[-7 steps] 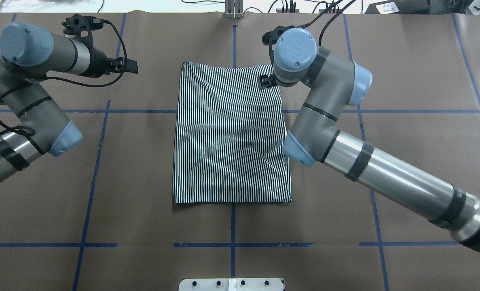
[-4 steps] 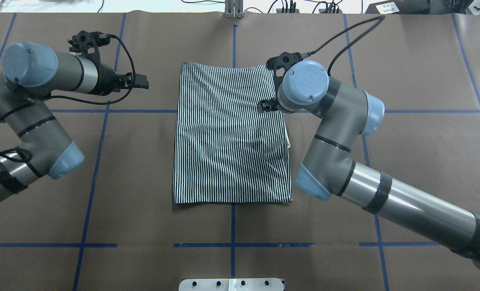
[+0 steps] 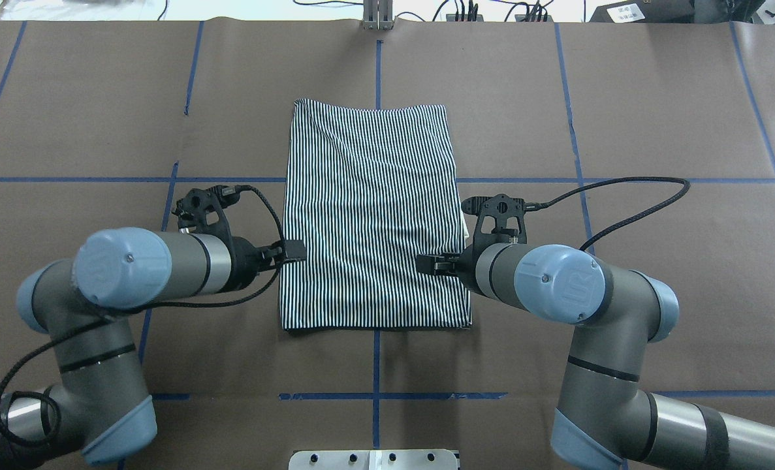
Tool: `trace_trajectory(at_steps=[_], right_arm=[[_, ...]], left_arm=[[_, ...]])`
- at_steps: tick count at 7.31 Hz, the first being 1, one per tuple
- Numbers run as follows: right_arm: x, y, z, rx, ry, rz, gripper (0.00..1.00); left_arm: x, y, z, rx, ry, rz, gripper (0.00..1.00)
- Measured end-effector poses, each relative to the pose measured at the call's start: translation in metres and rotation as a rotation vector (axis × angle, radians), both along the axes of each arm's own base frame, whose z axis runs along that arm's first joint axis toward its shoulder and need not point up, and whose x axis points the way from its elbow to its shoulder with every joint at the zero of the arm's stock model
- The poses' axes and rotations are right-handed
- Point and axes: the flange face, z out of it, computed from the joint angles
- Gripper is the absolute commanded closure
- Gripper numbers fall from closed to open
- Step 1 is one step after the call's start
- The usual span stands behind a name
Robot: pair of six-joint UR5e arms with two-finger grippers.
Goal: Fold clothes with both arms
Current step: 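Move both grippers to the shirt's edge nearest the robot, then grasp the near corners of the striped shirt with both grippers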
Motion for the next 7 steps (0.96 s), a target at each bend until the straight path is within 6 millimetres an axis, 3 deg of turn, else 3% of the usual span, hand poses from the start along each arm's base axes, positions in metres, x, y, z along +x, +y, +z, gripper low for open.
trace_trajectory(at_steps=[2,7], right_arm=[[-0.001,0.005,-0.002,-0.009,-0.020,0.011,0.00],[-0.002,0.005,-0.004,-0.009,-0.026,0.013,0.00]], left_arm=[[0.022,0.028,0.003,-0.073,0.018,-0.017,0.41],[0.028,0.035,0.017,-0.085,-0.010,-0.008,0.41]])
